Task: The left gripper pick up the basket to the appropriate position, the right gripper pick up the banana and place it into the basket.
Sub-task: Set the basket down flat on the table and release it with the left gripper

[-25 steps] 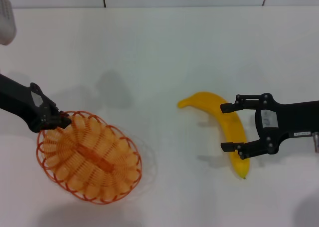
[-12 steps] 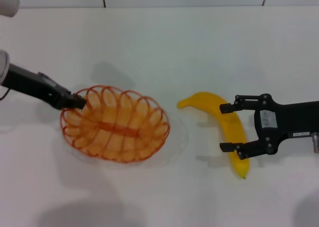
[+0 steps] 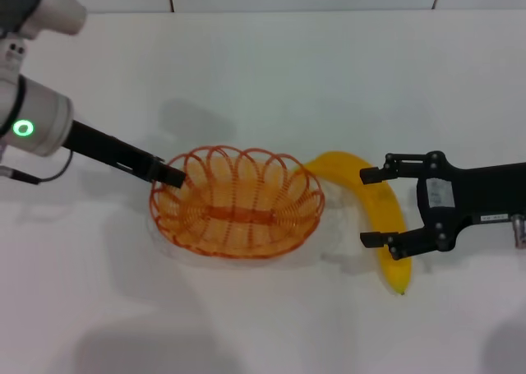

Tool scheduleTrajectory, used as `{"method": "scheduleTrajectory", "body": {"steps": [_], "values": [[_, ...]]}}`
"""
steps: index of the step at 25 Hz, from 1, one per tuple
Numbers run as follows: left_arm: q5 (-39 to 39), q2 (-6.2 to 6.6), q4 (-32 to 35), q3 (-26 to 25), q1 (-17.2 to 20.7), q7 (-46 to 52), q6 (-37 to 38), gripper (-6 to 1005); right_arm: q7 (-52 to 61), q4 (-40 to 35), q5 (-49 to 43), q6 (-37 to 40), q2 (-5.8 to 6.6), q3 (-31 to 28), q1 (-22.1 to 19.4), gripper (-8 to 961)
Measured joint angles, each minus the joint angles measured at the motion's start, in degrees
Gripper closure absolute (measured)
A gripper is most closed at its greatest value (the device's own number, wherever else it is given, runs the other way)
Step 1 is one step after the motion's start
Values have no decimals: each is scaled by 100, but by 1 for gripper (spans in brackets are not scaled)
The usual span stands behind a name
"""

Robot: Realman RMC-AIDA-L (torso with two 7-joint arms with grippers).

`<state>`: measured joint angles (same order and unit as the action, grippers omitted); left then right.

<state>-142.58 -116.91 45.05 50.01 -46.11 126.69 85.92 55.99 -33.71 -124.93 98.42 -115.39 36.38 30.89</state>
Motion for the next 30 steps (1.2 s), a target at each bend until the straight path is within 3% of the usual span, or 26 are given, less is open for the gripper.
{"method": "scheduleTrajectory", "body": {"steps": [12,30], "values": [[-295,5,-676,92,-422,218,-177,921,0,-4,4,0,-14,0,43,179],[-392,-2,-736,97,-420,464,-270,920,0,-4,84,1,-18,0,58,188]]}}
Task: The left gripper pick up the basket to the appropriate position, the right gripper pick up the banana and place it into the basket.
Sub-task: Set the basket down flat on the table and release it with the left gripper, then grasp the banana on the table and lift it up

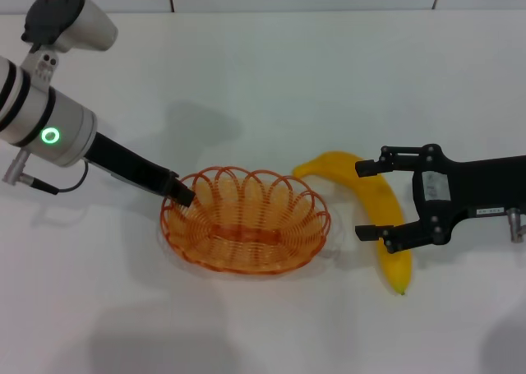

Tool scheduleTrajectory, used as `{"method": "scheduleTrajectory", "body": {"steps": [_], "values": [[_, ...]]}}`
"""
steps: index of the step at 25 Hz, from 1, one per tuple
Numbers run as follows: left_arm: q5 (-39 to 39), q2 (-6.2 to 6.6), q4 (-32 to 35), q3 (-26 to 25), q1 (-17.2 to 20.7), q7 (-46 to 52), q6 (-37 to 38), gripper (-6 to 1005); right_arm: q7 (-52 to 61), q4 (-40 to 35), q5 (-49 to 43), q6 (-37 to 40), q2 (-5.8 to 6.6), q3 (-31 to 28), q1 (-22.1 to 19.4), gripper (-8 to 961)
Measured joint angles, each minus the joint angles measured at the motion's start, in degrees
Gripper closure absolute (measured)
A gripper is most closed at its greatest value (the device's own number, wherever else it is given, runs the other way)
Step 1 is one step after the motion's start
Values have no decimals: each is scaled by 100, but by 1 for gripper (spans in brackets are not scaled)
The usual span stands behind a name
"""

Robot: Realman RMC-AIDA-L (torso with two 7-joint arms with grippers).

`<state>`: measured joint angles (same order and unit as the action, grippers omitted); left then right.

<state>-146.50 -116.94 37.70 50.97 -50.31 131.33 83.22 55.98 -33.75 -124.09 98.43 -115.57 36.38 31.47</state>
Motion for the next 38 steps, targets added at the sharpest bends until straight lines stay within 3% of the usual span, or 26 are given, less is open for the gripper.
{"method": "scheduleTrajectory", "body": {"steps": [16,22,24,30,33,37,38], "values": [[-10,-5,0,31,19,15,2,916,0,0,-1,0,9,0,-17,196],[-9,-5,1,35,9,15,19,870,0,0,-1,0,9,0,-18,199],[-4,-5,1,35,5,10,19,648,0,0,-1,0,9,0,-18,200],[71,-7,130,36,43,-116,99,412,0,0,-1,10,16,-7,-50,203],[320,-23,613,46,270,-272,284,353,0,0,-1,35,25,-106,-95,205],[1038,-27,1900,234,1104,-412,720,274,0,0,0,55,27,-193,-106,207],[1038,-27,1900,234,1104,-412,720,254,0,1,1,57,26,-218,-106,207]]}}
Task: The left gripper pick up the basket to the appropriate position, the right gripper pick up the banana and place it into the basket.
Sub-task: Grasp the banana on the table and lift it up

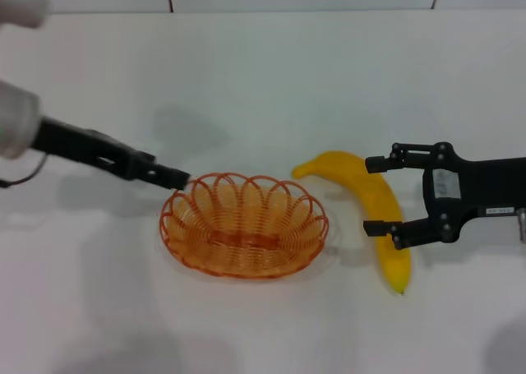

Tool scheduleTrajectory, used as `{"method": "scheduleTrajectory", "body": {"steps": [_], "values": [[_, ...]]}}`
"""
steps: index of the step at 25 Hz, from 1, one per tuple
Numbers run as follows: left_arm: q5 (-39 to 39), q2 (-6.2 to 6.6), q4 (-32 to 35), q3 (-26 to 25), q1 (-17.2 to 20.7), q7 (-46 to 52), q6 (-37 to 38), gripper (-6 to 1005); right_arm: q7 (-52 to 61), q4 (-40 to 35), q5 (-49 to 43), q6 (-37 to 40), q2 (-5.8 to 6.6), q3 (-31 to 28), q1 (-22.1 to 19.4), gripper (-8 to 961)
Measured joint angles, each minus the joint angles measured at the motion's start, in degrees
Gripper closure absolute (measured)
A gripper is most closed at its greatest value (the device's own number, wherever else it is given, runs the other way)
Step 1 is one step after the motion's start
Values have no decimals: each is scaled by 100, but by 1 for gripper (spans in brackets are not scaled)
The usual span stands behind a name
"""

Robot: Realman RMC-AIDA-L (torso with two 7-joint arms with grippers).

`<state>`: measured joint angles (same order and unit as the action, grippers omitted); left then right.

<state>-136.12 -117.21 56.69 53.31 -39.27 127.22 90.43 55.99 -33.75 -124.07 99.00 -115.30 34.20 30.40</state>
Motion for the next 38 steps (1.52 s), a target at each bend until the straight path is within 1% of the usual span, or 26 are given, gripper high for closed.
{"method": "scheduleTrajectory", "body": {"steps": [1,2,3,4,7,10,12,14,16,18,22,25,27,29,32,34,38], "values": [[231,7,384,112,280,-46,70,235,0,0,3,2,1,-33,-1,208],[556,22,959,291,720,-187,133,215,0,0,4,3,3,-61,-7,208],[762,27,1341,385,1035,-427,201,204,0,0,4,6,4,-83,-20,209],[762,27,1341,385,1035,-427,201,192,0,0,5,7,9,-87,-31,209],[1074,26,1762,440,1582,-1048,311,158,0,0,5,14,17,-91,-51,211],[1425,30,1851,385,2038,-1836,357,148,56,-5,6,14,17,-93,-57,212],[1623,29,1798,334,2308,-2462,440,150,117,-10,7,14,25,-93,-63,213],[1814,25,1652,269,2567,-3026,527,152,142,-10,8,14,45,-101,-72,215],[2017,30,1302,139,2766,-3606,609,158,143,-6,12,14,58,-144,-86,216],[2104,32,864,-82,2824,-4125,725,158,144,-4,14,14,59,-232,-114,217],[2109,45,-382,-919,2798,-5353,951,157,193,-6,15,14,60,-311,-172,219],[2068,57,-947,-1362,2734,-5883,987,157,563,-116,16,34,58,-318,-190,220],[2065,61,-1032,-1434,2714,-5993,989,157,865,-254,16,162,58,-320,-188,221],[2065,63,-1033,-1438,2670,-6008,992,158,1213,-553,15,407,39,-320,-180,222],[2065,64,-1040,-1439,2609,-6001,995,158,2034,-1338,16,609,-48,-280,-143,224],[2065,65,-1050,-1438,2568,-6000,997,158,2833,-1916,8,620,-71,-155,-63,225],[2065,67,-1059,-1439,2469,-5986,1000,158,4717,-3072,-251,564,-40,323,244,227]]}}
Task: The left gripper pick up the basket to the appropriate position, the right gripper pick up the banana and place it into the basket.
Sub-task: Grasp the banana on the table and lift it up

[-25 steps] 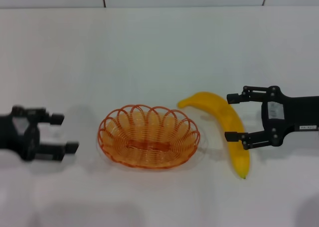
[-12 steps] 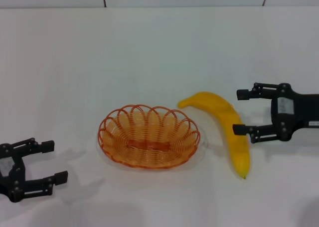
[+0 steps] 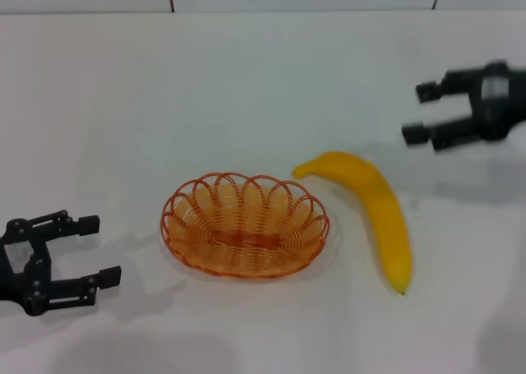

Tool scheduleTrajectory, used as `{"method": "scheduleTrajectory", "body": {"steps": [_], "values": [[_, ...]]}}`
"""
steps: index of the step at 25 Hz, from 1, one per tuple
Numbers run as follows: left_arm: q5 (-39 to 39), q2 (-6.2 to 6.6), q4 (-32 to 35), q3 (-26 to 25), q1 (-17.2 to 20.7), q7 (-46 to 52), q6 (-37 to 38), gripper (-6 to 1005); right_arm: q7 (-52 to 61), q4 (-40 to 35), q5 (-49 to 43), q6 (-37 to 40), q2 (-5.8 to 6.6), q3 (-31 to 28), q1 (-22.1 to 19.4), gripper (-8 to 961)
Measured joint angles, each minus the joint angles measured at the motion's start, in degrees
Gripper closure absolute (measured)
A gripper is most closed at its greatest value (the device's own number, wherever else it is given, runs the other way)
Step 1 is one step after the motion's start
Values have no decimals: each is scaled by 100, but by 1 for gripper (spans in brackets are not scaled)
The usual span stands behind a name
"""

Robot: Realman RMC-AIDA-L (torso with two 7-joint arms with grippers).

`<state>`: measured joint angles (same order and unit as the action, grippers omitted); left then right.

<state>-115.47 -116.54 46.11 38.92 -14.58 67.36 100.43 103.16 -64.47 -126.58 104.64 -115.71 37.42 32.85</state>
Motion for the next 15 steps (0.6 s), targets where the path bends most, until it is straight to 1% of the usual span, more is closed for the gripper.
{"method": "scheduleTrajectory", "body": {"steps": [4,7,11,13,14,15], "values": [[2,0,-3,-3,-34,6,3,158,1764,-1340,-727,-9,5,842,291,229],[3,0,-5,-5,-39,6,3,157,2700,-1977,-1229,-185,-21,1771,361,230],[7,0,-6,-7,-45,6,3,157,3514,-2160,-2008,-798,-46,3045,333,232],[18,0,-6,-7,-49,6,3,157,3730,-2132,-2142,-1073,-67,3610,256,233],[25,-2,-6,-7,-54,6,3,157,3837,-2097,-2107,-1232,-79,4008,181,234],[32,-4,-6,-7,-58,5,3,157,3837,-2097,-2107,-1232,-79,4008,181,234]]}}
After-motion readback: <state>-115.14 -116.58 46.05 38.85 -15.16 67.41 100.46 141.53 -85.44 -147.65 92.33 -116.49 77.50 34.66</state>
